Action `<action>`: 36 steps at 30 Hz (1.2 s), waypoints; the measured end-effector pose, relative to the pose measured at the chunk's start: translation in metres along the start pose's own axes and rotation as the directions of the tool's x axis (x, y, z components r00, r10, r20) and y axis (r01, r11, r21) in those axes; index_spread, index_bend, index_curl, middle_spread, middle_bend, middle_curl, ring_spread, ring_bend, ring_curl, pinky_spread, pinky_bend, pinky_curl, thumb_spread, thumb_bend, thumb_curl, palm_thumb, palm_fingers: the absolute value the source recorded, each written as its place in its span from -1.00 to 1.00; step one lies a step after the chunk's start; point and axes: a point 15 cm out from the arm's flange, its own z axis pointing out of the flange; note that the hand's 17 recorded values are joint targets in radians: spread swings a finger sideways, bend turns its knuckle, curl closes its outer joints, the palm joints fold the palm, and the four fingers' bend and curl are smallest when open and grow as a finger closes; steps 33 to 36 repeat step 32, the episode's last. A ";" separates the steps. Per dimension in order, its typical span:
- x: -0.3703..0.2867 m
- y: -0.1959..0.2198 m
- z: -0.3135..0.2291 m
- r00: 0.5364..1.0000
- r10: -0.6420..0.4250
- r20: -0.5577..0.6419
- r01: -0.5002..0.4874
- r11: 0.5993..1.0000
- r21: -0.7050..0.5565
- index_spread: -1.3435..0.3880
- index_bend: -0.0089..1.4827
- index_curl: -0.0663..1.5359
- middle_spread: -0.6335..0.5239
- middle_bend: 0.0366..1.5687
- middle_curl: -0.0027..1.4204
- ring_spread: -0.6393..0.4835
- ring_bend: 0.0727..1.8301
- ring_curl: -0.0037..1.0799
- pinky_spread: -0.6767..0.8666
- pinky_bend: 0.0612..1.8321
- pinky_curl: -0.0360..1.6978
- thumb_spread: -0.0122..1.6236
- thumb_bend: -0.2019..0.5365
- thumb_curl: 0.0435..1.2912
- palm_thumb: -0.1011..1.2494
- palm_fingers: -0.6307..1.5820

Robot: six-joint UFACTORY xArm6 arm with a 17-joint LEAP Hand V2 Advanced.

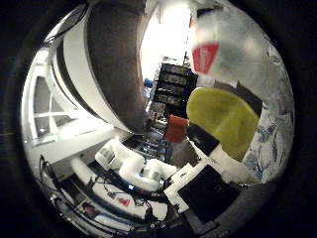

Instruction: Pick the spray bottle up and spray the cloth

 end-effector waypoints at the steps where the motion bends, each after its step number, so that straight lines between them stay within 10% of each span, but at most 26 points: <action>1: 0.003 0.001 -0.005 1.000 0.005 -0.005 -0.005 1.000 0.004 0.18 -0.75 -0.44 0.17 -0.50 -0.51 0.33 -0.48 -0.50 0.47 -0.56 -0.43 0.27 -0.52 -0.26 0.32 -0.27; 36: -0.012 0.018 -0.146 0.990 0.016 -0.143 0.003 0.991 0.130 0.25 -0.75 -0.51 0.22 -0.67 -0.49 0.41 -0.66 -0.51 0.46 -0.63 -0.61 0.27 -0.51 -0.31 0.31 -0.18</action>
